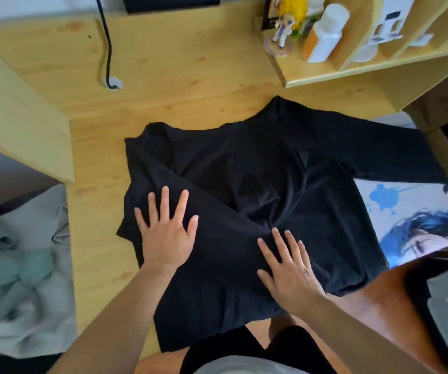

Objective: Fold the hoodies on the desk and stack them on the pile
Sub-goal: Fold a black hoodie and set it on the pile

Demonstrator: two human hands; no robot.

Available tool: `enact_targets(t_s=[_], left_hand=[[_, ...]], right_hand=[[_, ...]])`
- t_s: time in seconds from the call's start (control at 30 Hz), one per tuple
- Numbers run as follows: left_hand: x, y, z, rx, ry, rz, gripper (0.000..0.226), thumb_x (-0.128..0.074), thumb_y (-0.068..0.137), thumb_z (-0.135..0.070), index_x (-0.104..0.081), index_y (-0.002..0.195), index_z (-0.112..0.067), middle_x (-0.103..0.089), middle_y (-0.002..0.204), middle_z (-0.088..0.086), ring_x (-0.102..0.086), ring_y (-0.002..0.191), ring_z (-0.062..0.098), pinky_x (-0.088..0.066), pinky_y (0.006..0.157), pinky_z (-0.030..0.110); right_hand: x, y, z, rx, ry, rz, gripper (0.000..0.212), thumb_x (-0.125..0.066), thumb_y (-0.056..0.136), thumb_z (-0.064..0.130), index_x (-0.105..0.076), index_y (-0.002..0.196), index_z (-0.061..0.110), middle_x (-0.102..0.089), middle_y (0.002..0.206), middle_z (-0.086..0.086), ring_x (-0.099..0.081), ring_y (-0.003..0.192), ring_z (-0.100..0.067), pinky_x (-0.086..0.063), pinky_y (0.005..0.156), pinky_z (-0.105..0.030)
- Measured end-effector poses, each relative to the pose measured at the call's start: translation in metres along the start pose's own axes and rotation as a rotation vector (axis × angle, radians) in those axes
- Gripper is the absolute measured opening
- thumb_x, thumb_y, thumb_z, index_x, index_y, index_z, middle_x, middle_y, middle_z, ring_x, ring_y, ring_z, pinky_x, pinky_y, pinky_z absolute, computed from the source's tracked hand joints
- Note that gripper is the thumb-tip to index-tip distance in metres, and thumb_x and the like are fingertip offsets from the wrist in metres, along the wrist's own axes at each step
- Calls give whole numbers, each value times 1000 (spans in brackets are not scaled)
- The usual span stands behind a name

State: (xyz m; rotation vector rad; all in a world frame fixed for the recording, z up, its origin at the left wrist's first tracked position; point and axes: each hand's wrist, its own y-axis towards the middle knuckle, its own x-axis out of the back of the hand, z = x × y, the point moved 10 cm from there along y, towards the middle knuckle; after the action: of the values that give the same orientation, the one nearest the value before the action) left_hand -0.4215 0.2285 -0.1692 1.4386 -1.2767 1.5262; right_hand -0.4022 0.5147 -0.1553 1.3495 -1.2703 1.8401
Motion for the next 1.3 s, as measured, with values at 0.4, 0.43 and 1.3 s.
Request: enact_targets(t_s=[0.4,0.43,1.3], left_hand=[[4,-34,5,-9,33,36,65,-25,105,-57,-6,163,-34,-3,171,16,-2,156,44,-10,123,65],[-4,-56,-2,-50,40,44,65,-23,105,-58,-11,163,-33,-8,170,16,-5,156,43,-13,123,65],[31,-140,-38,115,-176,110,62,-60,95,-38,-43,151,-19,-29,162,17,-22,152,39,-26,123,51]], right_hand=[[3,-5,4,-23,120,-42,75,-41,97,57,-16,160,27,-20,164,-10,-19,151,-31,-30,120,-49],[8,-9,-6,-80,179,-79,74,-50,95,52,-26,158,22,-34,157,-8,-31,143,-29,-38,115,-46],[59,-12,-151,-545,1114,-186,28,-62,97,27,-64,125,25,-66,116,3,-62,110,-18,-47,95,-32]])
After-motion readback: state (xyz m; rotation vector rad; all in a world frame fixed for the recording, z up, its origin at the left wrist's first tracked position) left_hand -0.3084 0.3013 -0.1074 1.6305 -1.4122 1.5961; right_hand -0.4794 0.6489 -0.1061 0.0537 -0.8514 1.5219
